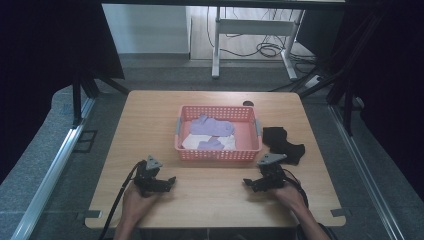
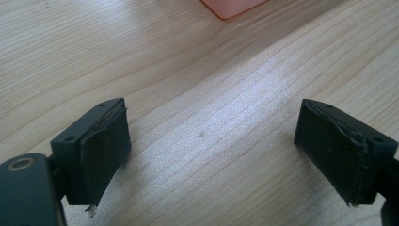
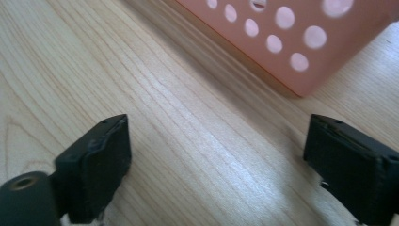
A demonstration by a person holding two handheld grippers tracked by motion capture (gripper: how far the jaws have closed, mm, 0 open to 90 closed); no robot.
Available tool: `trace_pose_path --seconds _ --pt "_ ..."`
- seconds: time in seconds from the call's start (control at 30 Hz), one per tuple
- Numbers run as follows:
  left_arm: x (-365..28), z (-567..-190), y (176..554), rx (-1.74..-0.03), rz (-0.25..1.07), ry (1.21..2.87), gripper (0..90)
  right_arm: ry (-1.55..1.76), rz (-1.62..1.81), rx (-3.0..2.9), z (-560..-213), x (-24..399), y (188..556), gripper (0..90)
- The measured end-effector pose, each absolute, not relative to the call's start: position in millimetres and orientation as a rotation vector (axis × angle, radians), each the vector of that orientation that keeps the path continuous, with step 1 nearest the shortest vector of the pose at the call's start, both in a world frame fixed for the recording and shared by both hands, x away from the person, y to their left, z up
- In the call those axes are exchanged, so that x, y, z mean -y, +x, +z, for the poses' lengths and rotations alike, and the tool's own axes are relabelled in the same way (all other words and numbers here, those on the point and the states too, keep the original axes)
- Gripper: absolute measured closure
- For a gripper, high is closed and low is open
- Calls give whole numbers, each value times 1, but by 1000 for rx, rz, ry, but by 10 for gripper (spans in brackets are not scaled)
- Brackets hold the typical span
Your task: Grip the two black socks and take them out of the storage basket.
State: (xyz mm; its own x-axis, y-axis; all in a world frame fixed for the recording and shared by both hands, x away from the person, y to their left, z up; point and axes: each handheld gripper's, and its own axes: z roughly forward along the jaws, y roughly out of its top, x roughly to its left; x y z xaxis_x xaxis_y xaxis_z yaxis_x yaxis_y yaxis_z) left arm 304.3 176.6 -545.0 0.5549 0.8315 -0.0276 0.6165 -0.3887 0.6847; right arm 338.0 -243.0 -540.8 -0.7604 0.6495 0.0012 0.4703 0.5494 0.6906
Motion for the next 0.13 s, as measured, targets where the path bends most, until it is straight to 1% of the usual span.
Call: trace_pose_path --seconds 0.13 --pt "-177 -545 304 -1158 424 2137 105 925 1021 -2538 -542 241 338 32"
